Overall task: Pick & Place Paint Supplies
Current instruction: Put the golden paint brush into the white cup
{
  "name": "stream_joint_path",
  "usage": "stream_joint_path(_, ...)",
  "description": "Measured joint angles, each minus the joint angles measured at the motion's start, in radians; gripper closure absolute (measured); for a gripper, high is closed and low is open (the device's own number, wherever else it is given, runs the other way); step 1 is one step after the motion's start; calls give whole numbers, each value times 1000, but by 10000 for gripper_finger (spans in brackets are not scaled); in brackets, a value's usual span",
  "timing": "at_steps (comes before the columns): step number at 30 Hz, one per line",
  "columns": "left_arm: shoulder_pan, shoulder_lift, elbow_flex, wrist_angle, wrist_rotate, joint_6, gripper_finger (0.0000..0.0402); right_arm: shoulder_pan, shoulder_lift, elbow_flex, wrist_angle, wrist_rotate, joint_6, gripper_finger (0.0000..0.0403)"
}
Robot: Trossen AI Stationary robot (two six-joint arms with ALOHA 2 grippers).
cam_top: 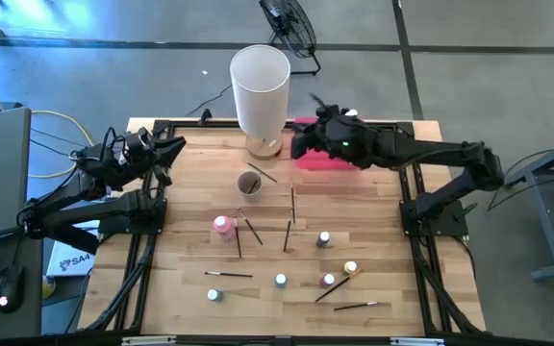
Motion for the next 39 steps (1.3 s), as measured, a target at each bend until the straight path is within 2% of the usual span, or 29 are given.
stream_joint_path(5,0,0,0,-3,0,0,348,-23,61,-1,-128,-40,154,399)
stream_joint_path(13,0,0,0,-17,1,0,348,-26,164,-2,-219,-107,308,399)
stream_joint_path(18,0,0,0,-42,1,0,348,-23,191,-2,-236,-151,310,399)
stream_joint_path(39,0,0,0,-56,3,0,348,-21,218,-34,-251,-142,310,398)
